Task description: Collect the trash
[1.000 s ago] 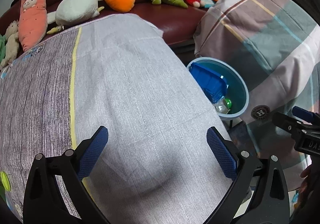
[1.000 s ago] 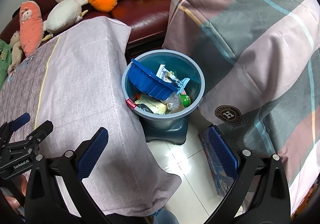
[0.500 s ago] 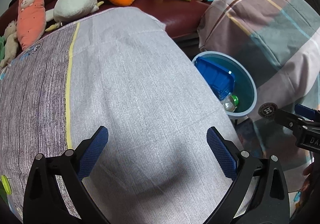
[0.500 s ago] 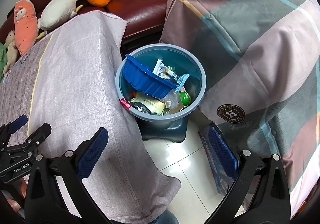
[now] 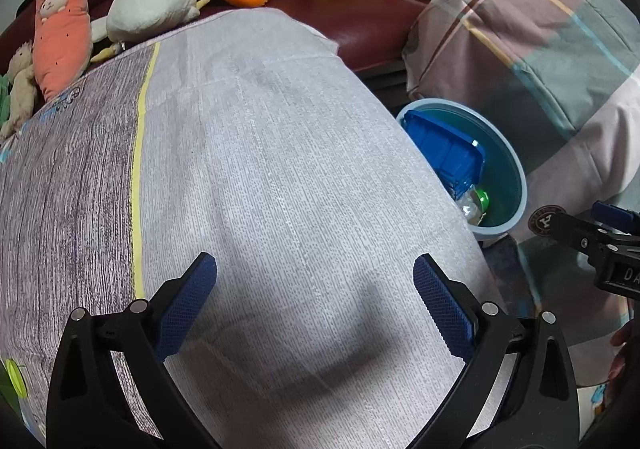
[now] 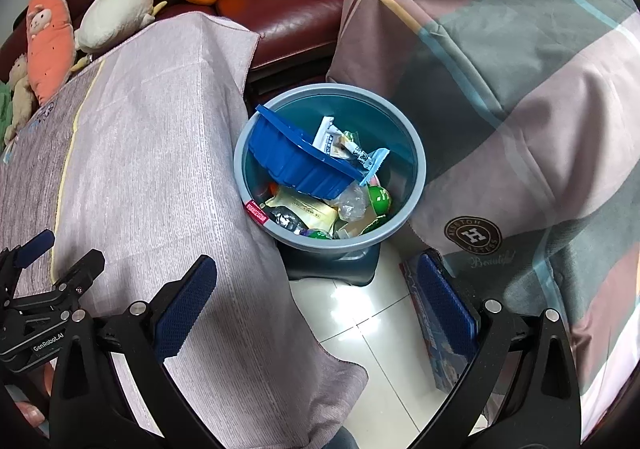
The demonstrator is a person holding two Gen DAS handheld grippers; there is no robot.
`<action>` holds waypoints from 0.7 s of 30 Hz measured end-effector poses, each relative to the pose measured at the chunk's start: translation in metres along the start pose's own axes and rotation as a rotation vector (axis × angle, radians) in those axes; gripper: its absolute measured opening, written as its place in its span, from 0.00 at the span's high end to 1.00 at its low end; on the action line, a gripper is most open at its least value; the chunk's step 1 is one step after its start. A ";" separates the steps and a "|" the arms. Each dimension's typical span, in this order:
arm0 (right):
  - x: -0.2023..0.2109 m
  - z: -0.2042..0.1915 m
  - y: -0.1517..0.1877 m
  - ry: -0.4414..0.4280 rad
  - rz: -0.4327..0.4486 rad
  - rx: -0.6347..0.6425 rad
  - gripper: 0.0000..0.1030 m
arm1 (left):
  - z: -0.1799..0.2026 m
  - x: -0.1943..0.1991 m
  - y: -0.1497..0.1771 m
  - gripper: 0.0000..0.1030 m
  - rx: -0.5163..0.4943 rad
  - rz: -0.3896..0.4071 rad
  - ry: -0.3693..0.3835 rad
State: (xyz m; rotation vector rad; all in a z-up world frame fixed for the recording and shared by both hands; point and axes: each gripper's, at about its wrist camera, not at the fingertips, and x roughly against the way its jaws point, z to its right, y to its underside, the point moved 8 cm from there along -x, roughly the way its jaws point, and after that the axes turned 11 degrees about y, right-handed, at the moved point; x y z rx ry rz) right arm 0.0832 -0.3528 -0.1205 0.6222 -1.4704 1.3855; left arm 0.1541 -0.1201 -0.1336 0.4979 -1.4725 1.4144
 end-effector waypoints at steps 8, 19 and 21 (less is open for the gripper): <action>-0.006 -0.002 -0.005 0.008 -0.011 0.003 0.07 | -0.005 -0.004 -0.003 0.04 0.003 -0.004 -0.004; -0.003 -0.004 -0.008 0.026 -0.005 0.010 0.07 | -0.013 0.000 -0.005 0.04 0.009 0.004 -0.002; -0.002 -0.005 -0.008 0.027 -0.002 0.013 0.07 | -0.014 0.002 -0.005 0.04 0.010 0.007 0.001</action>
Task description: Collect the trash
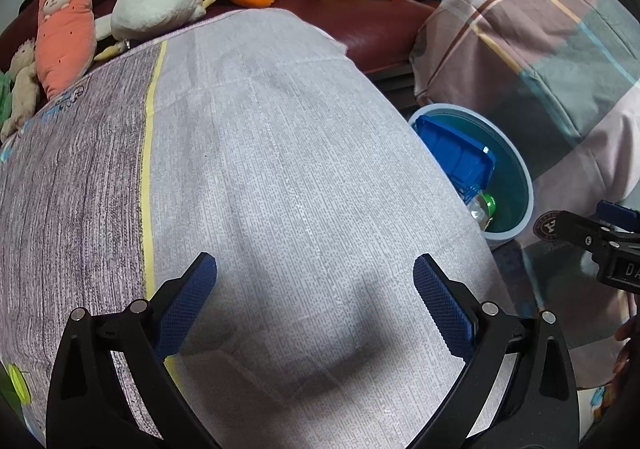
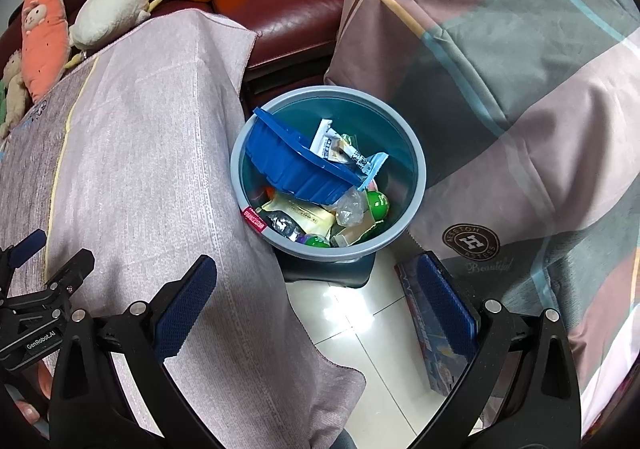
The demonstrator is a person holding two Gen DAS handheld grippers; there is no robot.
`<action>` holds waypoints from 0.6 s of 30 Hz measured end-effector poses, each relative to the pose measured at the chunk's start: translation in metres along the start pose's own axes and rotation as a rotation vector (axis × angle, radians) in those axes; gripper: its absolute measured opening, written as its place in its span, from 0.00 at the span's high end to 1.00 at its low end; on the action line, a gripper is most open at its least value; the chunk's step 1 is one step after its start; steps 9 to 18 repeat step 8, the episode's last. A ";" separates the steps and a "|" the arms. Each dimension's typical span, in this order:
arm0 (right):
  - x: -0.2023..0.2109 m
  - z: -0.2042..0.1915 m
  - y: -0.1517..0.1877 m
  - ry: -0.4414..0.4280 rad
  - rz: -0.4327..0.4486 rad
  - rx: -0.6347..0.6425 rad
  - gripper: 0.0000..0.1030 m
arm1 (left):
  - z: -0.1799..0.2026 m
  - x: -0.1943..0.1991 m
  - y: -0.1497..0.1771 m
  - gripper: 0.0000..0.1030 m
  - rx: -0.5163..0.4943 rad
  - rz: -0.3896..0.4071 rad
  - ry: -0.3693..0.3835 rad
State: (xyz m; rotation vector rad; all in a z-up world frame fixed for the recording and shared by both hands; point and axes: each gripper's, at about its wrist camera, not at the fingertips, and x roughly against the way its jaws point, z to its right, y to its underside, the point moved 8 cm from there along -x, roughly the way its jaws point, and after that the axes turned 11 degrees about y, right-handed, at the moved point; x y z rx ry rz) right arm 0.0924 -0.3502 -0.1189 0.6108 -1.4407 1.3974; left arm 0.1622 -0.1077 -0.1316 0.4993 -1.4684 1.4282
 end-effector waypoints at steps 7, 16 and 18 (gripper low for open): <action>0.013 -0.001 0.002 0.005 0.022 0.009 0.07 | 0.001 0.009 0.002 0.04 0.004 0.000 0.006; 0.015 -0.002 0.002 0.003 0.026 0.012 0.07 | 0.001 0.010 0.003 0.04 0.005 0.000 0.002; 0.015 -0.002 0.002 0.003 0.026 0.012 0.07 | 0.001 0.010 0.003 0.04 0.005 0.000 0.002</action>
